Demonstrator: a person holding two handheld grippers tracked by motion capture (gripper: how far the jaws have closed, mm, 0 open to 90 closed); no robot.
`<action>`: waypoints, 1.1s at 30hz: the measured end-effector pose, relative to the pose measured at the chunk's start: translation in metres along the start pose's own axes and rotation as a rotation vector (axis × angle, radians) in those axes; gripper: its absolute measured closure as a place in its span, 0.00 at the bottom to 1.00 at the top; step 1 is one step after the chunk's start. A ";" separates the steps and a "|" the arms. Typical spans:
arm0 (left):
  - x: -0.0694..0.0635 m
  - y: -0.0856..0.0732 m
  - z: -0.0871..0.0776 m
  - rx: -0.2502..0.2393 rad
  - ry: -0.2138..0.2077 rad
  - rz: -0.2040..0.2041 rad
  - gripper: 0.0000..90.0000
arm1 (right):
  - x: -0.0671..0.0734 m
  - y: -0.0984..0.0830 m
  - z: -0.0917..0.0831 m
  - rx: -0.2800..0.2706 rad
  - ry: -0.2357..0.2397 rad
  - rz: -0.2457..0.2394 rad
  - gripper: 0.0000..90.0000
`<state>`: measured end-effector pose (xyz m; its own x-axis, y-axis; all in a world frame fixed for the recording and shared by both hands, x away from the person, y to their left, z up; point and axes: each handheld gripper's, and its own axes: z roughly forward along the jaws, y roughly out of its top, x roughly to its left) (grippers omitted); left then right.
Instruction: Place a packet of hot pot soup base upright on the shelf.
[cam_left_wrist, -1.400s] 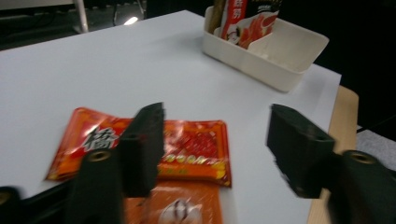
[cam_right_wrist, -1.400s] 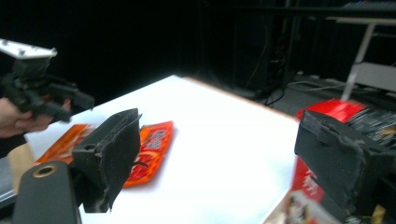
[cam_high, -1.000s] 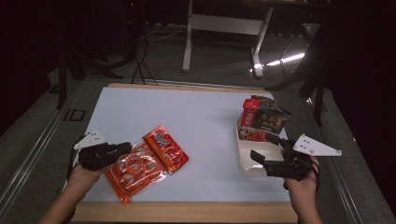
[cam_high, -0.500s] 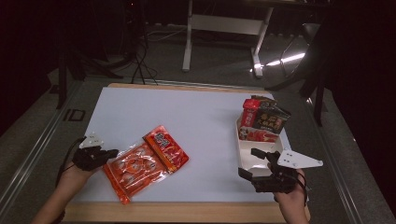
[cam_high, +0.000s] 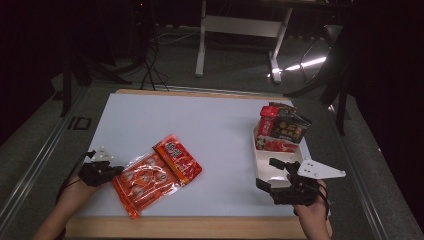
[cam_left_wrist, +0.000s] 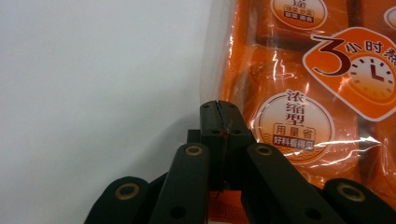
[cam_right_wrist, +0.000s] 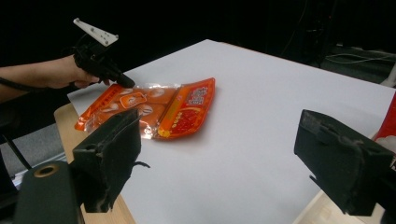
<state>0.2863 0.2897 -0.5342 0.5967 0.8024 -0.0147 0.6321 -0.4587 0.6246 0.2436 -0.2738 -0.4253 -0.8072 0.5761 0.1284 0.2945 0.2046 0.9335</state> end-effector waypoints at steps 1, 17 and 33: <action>-0.001 0.000 0.000 0.002 -0.006 -0.004 1.00 | 0.000 0.000 0.000 0.000 0.002 0.000 0.16; -0.026 0.003 0.000 0.033 -0.140 0.016 1.00 | 0.001 0.000 0.003 -0.011 -0.003 0.000 0.16; -0.068 0.021 0.012 0.052 -0.240 0.096 1.00 | 0.001 -0.001 0.004 -0.005 -0.001 0.001 0.16</action>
<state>0.2646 0.2208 -0.5292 0.7514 0.6435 -0.1463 0.5880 -0.5522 0.5911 0.2443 -0.2702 -0.4273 -0.8066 0.5769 0.1288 0.2924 0.2000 0.9352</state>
